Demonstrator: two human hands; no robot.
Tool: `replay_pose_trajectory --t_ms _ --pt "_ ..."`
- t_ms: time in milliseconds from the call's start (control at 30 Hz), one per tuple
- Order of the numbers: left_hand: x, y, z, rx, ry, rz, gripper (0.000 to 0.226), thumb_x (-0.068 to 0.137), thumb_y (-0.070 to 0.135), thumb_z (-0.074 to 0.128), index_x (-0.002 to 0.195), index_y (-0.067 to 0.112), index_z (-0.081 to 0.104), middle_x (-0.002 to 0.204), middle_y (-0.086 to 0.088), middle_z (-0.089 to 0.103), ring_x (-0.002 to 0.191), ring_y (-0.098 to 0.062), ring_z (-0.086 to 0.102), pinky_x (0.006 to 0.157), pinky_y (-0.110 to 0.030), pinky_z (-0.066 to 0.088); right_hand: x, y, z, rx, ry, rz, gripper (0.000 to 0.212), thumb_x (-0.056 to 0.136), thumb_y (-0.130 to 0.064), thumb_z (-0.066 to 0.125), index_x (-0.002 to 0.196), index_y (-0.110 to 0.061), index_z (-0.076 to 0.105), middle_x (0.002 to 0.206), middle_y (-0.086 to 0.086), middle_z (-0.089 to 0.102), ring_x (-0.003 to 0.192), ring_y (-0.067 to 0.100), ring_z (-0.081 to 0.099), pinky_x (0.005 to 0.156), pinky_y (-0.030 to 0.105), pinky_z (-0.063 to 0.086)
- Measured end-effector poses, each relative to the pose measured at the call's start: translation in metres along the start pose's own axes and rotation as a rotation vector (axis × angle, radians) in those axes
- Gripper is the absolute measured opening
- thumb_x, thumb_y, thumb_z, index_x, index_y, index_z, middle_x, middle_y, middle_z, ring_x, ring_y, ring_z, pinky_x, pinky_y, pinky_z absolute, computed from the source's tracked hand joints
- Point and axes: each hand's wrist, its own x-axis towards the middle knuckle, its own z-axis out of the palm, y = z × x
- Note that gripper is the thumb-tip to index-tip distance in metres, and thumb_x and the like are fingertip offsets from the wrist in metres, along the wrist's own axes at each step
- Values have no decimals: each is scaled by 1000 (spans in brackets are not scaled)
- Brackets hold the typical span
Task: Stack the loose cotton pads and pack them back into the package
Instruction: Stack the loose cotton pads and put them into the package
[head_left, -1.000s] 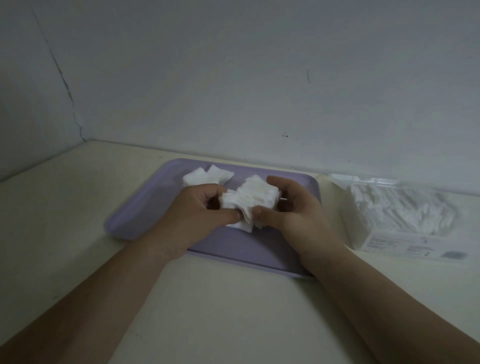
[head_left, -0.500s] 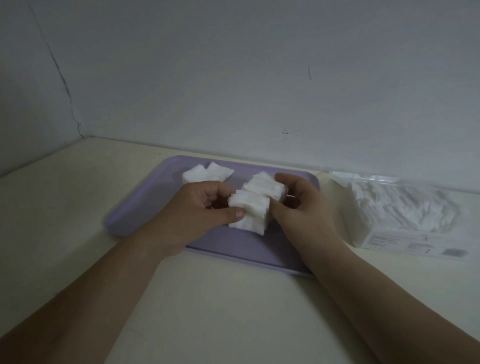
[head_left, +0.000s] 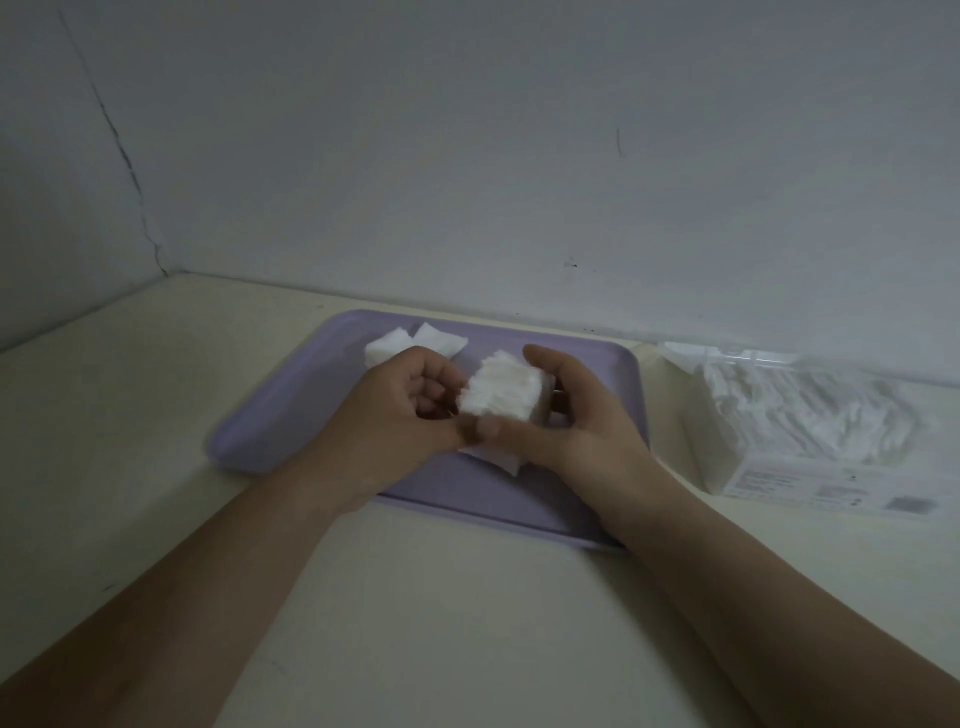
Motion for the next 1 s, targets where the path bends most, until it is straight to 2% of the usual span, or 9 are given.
replay_pose_trajectory --t_ms 100,233,300,467,600,700,833,900,1000 --pt "1 -2 0 37 20 -12 63 57 23 91 115 22 65 96 -12 73 80 -21 67 81 -39 59 -2 -1 5 -201 30 -37 115 51 -57 86 153 -31 39 141 -5 59 128 11 59 112 38 48" --pt "0 0 -1 91 -54 1 69 66 19 96 127 25 64 78 -2 64 69 -16 56 67 -31 48 -2 -1 2 -187 44 -77 92 70 -31 86 151 -26 43 137 -3 61 123 10 62 112 37 47" --pt "0 1 -1 89 -102 3 73 72 15 94 136 23 60 73 1 61 68 -15 52 68 -32 45 -3 -3 3 -190 2 -99 91 64 -42 77 148 -28 46 140 -5 59 125 8 60 112 36 48" --pt "0 2 -4 69 -160 -9 90 59 40 90 141 30 54 78 -6 60 74 -19 53 74 -39 45 -7 -3 1 -302 -118 -151 94 75 -10 85 155 -20 37 148 -2 46 129 2 50 101 2 36" --pt "2 -1 -7 80 -174 -21 94 73 18 92 153 21 42 70 5 61 69 -12 55 72 -37 45 -4 -1 1 -221 -66 -140 80 81 -1 78 150 -21 44 143 0 56 127 10 58 110 25 47" --pt "2 4 -10 117 -242 -51 98 71 21 93 153 25 40 65 1 58 65 -12 54 66 -33 43 -2 1 -1 -159 -96 -97 84 74 12 69 148 -23 47 139 1 60 122 11 62 104 26 52" --pt "-1 12 -7 207 -333 -34 63 69 31 91 124 42 62 86 -17 75 70 -26 69 58 -40 55 0 2 -1 -68 -138 -57 94 73 27 64 150 -23 44 145 -3 56 128 8 58 110 29 49" --pt "-1 13 -4 226 -297 -36 56 68 37 91 117 39 64 93 -16 78 83 -36 75 67 -47 59 -2 1 3 -3 -149 -33 102 65 20 66 153 -24 39 150 -5 51 127 5 57 106 27 50" --pt "-6 16 6 201 -278 -25 50 75 25 90 116 23 62 91 -9 79 83 -24 77 80 -46 61 -6 -1 8 75 -165 18 113 54 3 56 158 -32 32 144 -12 49 127 13 58 102 33 53"
